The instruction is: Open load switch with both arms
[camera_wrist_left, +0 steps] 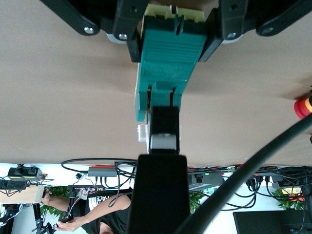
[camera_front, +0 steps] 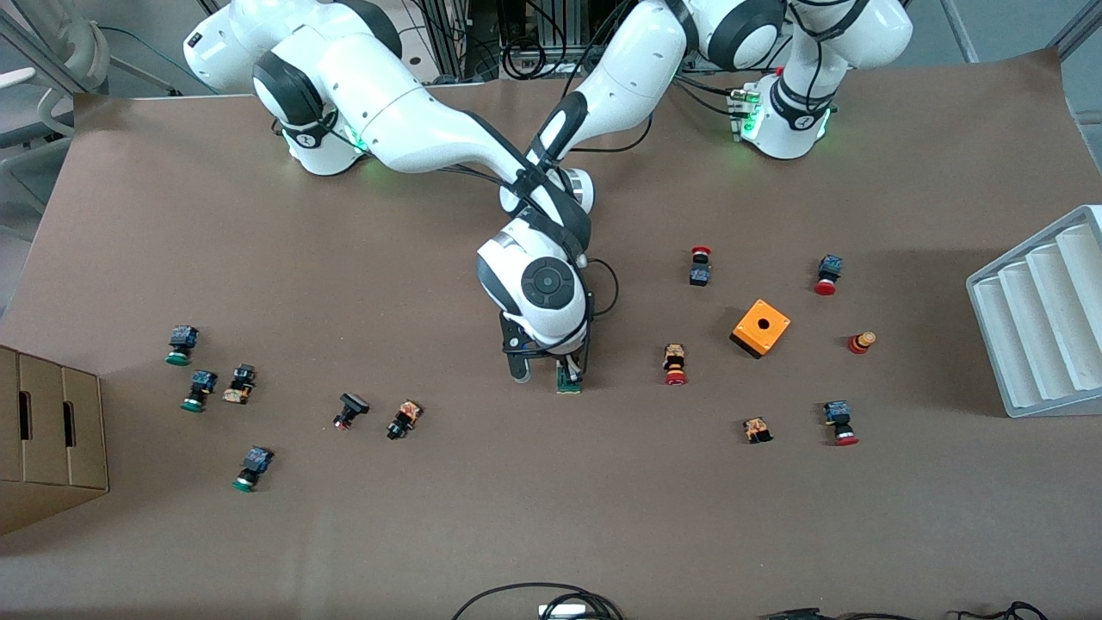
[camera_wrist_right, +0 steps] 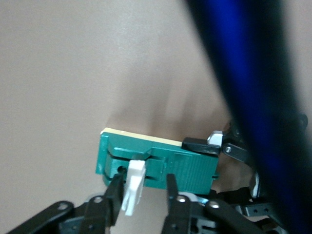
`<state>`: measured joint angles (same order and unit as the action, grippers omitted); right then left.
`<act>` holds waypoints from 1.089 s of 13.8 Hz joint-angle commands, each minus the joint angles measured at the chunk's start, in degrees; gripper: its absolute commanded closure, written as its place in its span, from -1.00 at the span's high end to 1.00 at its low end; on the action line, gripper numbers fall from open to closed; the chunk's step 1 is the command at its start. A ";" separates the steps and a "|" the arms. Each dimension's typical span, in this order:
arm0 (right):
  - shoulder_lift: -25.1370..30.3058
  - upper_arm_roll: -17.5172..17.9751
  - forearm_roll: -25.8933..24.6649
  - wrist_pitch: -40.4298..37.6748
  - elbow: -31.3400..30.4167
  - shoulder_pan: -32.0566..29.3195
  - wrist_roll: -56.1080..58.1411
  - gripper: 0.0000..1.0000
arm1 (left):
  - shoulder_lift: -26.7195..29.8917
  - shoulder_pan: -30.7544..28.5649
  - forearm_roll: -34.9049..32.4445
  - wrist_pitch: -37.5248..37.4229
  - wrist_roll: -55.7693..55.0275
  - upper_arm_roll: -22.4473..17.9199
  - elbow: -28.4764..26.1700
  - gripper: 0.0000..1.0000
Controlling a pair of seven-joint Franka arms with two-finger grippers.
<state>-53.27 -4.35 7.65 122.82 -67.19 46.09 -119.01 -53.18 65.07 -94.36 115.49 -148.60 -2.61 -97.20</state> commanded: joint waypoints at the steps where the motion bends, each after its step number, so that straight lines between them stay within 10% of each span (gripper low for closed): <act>1: 2.12 0.40 0.61 -0.29 -2.42 -0.30 -0.17 0.03 | 0.54 0.33 -0.39 0.44 0.24 0.06 1.49 0.05; 8: 3.44 0.75 1.57 -0.56 -1.63 -1.79 0.01 -0.02 | 0.54 0.41 -0.39 0.44 0.32 0.06 1.49 0.05; 15: 3.61 0.93 2.37 -0.65 -0.66 -2.15 0.01 -0.84 | 0.54 0.41 -0.39 0.44 0.32 0.06 1.49 0.05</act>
<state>-50.64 -3.80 8.86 122.51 -67.39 44.28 -119.02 -53.18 65.07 -94.36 115.46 -148.59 -2.61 -97.18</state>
